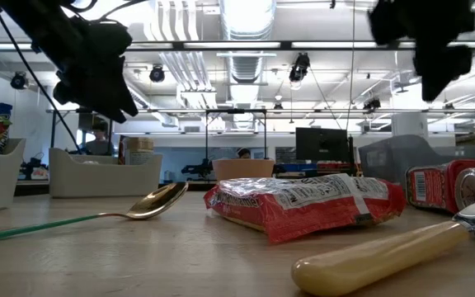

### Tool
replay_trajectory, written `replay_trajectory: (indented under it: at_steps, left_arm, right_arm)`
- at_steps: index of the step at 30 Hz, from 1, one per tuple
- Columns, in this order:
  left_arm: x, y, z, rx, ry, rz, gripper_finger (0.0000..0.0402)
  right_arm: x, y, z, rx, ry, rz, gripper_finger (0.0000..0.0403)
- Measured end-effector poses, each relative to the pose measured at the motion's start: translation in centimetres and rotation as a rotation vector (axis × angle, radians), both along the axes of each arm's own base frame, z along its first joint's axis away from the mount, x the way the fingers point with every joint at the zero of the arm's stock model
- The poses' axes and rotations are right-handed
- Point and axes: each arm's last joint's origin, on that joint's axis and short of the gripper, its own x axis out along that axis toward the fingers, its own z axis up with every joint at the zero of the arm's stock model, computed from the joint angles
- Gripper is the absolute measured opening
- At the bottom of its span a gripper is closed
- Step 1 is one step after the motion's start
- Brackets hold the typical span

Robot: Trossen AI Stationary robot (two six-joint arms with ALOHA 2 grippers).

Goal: Pick & Place Food Item
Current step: Put the brown seasoning bottle into the top gray bin

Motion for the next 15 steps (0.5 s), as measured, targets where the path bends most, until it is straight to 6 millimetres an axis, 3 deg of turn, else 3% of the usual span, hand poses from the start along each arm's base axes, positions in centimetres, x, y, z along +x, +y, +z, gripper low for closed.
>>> replay_trajectory:
  at_steps: [6,15]
  left_arm:
    - [-0.1,0.0,-0.1,0.002,0.014,0.002,0.0213]
    - [-0.1,0.0,0.0,-0.049,-0.031,0.064,0.0213]
  right_arm:
    - [-0.2,4.7,0.4,-0.092,-0.028,0.234,0.0273]
    - [1.0,11.9,-3.8,-0.228,0.119,0.446,0.0273]
